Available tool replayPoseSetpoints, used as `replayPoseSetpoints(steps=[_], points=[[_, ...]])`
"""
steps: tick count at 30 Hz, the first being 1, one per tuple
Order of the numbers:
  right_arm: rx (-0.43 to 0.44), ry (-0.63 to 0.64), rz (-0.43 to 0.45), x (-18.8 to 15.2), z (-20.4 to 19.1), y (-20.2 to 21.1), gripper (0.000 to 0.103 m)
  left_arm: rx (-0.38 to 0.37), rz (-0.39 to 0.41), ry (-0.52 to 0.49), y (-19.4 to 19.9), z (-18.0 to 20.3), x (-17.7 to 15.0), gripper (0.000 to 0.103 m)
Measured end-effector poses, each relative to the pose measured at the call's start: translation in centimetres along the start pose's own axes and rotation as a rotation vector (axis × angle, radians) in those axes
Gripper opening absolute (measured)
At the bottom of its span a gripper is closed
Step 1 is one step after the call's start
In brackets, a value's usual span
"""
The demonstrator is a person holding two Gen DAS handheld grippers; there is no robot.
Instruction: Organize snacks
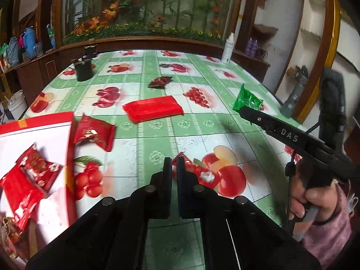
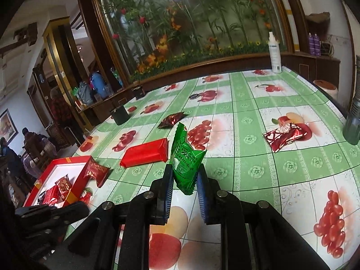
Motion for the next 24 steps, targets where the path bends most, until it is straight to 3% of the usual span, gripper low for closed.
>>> replayPoseSetpoints(steps=[12,13,15,17,19,24], points=[[-0.043,-0.028,-0.004,0.1,1.1,-0.4,0.021,-0.012,-0.040,0.042,-0.2,-1.1,-1.2,0.003],[-0.045,-0.031,-0.006,0.1,1.2,-0.4,0.021,-0.014,-0.041,0.042,-0.2,-1.0,-1.2,0.007],[-0.042,-0.044,-0.009,0.2,1.4,-0.4,0.021,-0.002,-0.045,0.038,-0.4,-0.6,-1.1,0.026],[-0.037,-0.055,-0.009,0.2,1.6,-0.3,0.021,0.007,-0.037,0.033,-0.5,-0.4,-1.0,0.057],[-0.030,-0.064,-0.012,0.2,1.6,-0.3,0.021,0.017,-0.021,0.020,-0.4,0.0,-0.7,0.061],[-0.032,-0.068,-0.021,0.1,1.6,-0.4,0.021,0.020,-0.031,-0.003,-0.7,0.6,-0.5,0.061]])
Point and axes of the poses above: each gripper's, at about its wrist camera, not at the fingertips, and y roughly against the way its jaws point, z to its right, x to its top, the point moved 6 cm from there along -y, roughly the way its jaws point, and after that the axes turned 8 degrees about -x, right-handed, at the moved point
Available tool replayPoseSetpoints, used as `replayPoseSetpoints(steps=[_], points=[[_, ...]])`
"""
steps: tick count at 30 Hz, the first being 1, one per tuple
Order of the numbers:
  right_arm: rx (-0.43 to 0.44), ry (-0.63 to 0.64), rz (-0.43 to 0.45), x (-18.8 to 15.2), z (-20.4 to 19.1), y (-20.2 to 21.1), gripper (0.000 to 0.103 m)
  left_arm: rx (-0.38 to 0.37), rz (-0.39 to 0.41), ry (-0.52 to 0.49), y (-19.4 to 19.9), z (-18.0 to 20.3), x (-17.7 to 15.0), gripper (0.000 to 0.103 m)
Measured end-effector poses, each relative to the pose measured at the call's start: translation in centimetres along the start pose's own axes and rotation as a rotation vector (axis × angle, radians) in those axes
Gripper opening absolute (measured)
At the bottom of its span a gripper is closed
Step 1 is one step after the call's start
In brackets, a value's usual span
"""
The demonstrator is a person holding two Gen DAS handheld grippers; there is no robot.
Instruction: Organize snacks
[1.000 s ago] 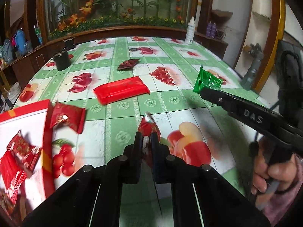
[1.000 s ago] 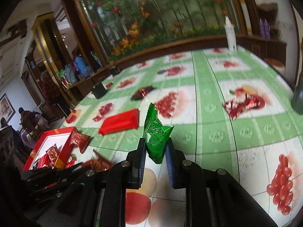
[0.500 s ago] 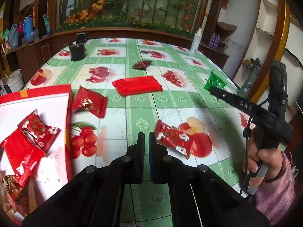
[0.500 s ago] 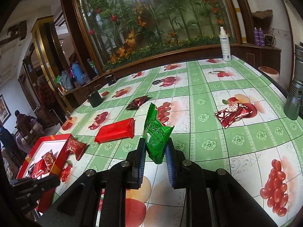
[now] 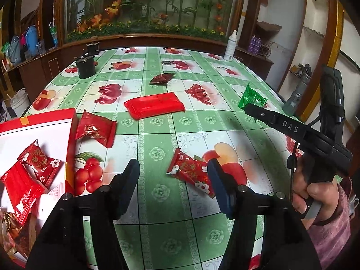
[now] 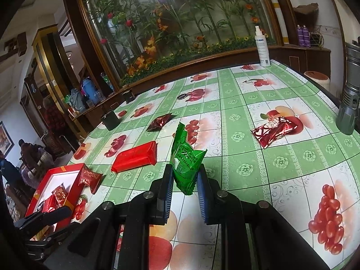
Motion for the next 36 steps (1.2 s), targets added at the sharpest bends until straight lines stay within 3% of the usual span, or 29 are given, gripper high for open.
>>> replayPoseSetpoints(steps=[36], points=[[0.004,-0.023,-0.028,-0.3,0.3,-0.3,0.022,0.012,-0.054,0.041,-1.1,-1.2,-0.8,0.065]])
Point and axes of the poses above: each gripper's, at about its wrist camera, not at the fingertips, and y roughly against the way its jaws point, z to its right, x to its top, the point moved 6 cm from there along -y, roughly the way its jaws point, and after that the axes turned 8 degrees about -x, right-handed, at the moved point
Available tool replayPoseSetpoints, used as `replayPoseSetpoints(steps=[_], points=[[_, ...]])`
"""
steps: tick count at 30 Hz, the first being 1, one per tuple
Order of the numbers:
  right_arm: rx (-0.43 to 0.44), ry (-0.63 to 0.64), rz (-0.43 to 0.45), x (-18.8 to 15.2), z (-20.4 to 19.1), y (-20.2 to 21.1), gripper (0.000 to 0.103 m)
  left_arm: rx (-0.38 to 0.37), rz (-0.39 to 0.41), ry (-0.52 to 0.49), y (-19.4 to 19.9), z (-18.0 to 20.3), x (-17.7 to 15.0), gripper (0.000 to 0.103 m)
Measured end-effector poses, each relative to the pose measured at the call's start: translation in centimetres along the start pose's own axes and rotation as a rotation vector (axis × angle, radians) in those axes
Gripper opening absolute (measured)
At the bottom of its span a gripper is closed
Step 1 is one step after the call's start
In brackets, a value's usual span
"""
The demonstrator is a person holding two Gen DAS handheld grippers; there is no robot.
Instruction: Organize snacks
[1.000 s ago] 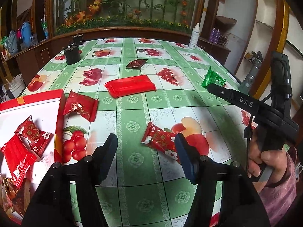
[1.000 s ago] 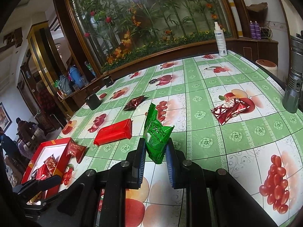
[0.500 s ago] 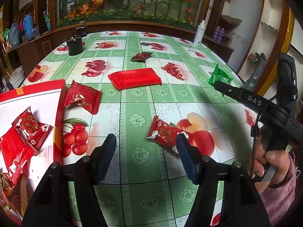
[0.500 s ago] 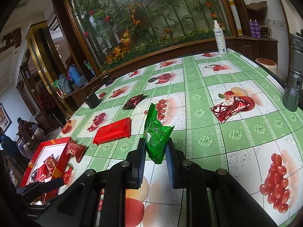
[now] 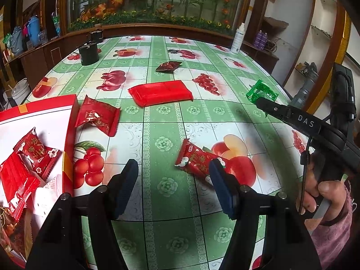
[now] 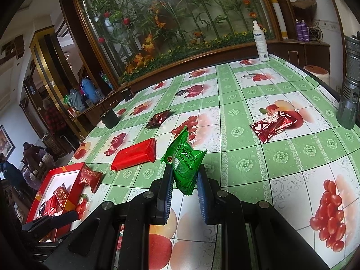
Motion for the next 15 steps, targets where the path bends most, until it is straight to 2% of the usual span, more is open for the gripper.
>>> replayPoseSetpoints(steps=[4,11,15], points=[[0.004,-0.006,-0.017,-0.1,0.1,-0.1,0.024,0.002,-0.001,0.001,0.0,0.0,0.0,0.065],[0.031,-0.077,-0.105,-0.5,1.1,-0.6,0.027,0.010,-0.001,0.021,0.0,-0.5,0.2,0.065],[0.020,-0.100,-0.094,-0.3,1.7,-0.5,0.027,0.009,0.003,0.022,0.1,-0.5,0.2,0.065]])
Point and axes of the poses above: each gripper's, at about its wrist camera, not at the fingertips, and y roughly against the way its jaws point, z to its right, x to its top, the point moved 6 cm from there along -y, roughly the way its jaws point, and after that the axes turned 8 degrees about -x, right-handed, at the moved point
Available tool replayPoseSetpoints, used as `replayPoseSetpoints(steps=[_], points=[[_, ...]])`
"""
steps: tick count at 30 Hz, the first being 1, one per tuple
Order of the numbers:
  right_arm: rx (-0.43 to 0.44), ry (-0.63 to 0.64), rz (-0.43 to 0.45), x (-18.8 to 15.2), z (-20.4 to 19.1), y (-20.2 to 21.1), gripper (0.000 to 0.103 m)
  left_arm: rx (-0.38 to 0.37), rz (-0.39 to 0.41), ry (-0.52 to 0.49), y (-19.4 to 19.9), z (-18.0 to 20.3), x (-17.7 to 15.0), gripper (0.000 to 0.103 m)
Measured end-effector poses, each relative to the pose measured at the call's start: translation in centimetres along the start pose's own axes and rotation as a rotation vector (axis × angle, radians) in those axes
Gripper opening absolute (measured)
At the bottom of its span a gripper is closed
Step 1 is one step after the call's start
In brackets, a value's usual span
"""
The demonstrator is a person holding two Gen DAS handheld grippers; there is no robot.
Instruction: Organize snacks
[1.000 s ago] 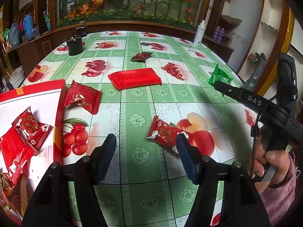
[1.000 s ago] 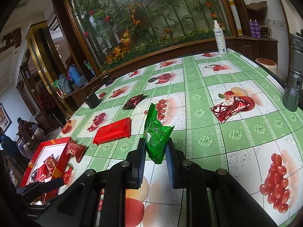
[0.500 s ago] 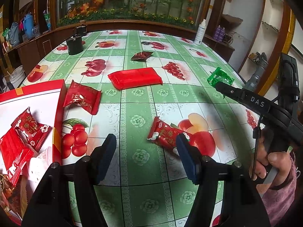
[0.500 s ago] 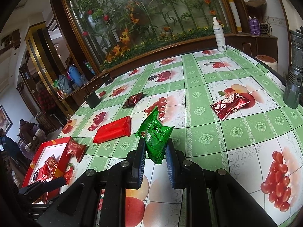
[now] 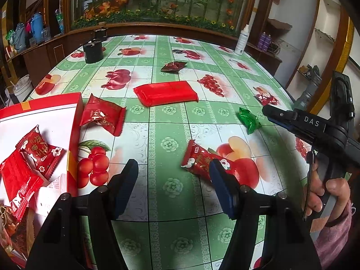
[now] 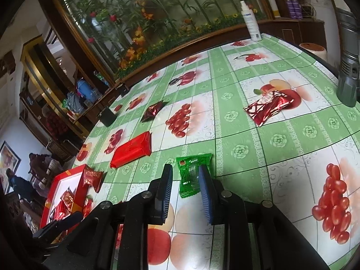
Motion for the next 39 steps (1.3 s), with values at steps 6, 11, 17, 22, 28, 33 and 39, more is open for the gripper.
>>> replayPoseSetpoints(steps=[6,11,17,22,28,33,39], points=[[0.007,-0.041,0.017,0.6,1.1,0.4,0.028,0.004,0.008,-0.022,0.7,-0.2,0.0,0.065],[0.018,-0.094,-0.017,1.3,3.8,0.2,0.030,0.010,0.041,-0.048,1.9,-0.8,0.4,0.066],[0.011,-0.113,-0.038,1.5,4.7,-0.3,0.030,-0.020,0.056,-0.083,1.7,-0.2,0.4,0.073],[0.015,0.025,-0.069,0.8,1.4,-1.2,0.048,-0.037,0.006,-0.097,0.3,1.1,-0.2,0.073],[-0.079,0.122,-0.149,-0.3,-0.4,-4.0,0.049,-0.035,-0.023,-0.103,-0.9,2.8,-0.1,0.073],[-0.190,0.222,-0.088,-0.9,-0.8,-4.0,0.041,-0.019,-0.048,-0.092,-2.6,3.4,0.2,0.073],[-0.205,0.183,-0.083,-0.6,0.1,-3.7,0.040,-0.006,-0.097,-0.067,-5.0,3.1,0.0,0.073]])
Point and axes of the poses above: each gripper's, at about its wrist camera, not at the fingertips, and y roughly against the way its jaws point, z to its right, x to its top, the point moved 6 cm from there along -y, roughly the way its jaws point, and after that the axes turned 8 degrees about -x, right-handed, at the moved point
